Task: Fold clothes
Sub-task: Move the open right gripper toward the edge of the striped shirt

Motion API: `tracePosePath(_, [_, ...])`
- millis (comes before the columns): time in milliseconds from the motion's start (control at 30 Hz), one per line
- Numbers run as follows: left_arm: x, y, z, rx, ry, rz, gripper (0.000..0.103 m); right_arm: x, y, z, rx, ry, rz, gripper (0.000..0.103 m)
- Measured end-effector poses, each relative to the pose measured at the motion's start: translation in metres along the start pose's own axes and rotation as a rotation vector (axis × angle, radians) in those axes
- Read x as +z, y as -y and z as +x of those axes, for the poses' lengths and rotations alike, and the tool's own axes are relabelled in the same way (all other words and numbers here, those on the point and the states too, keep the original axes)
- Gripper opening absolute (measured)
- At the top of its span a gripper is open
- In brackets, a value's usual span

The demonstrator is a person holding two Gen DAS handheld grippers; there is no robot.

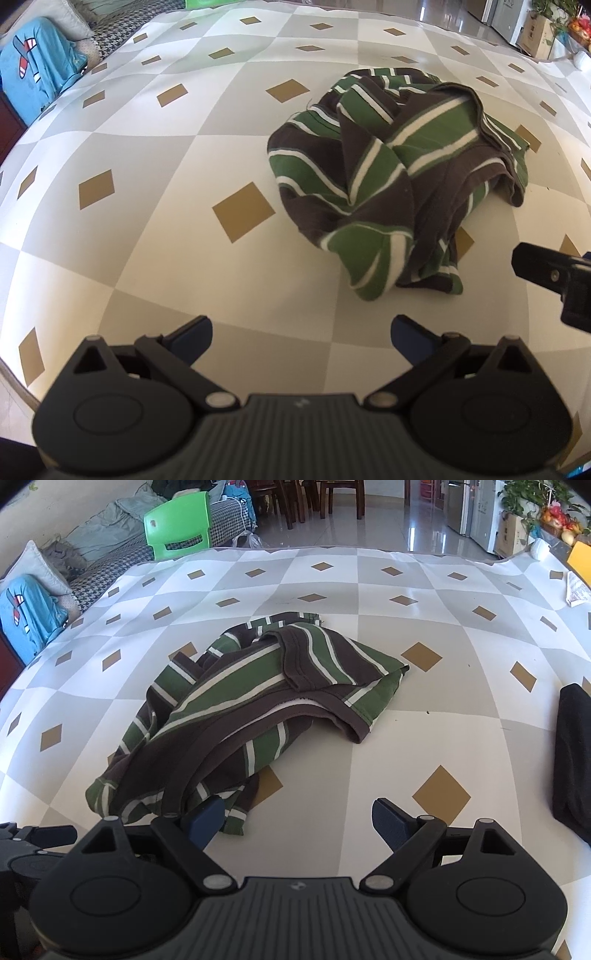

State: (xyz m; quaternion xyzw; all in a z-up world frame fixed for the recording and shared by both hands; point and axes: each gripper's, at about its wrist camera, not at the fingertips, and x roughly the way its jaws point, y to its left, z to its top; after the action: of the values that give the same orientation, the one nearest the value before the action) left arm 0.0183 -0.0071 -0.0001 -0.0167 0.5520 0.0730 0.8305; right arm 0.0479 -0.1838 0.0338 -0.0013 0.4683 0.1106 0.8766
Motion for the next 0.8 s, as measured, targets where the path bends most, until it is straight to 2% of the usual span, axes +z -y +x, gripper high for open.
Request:
tracePosePath(567, [0.001, 0.012, -0.013, -0.031, 0.029, 0.026, 0.103, 0.006, -0.009, -0.012, -0.03, 0.069, -0.039, 0.087])
tracePosePath(800, [0.001, 0.015, -0.019, -0.038, 0.045, 0.032, 0.103, 0.009, -0.009, -0.015, -0.021, 0.07, -0.037, 0.087])
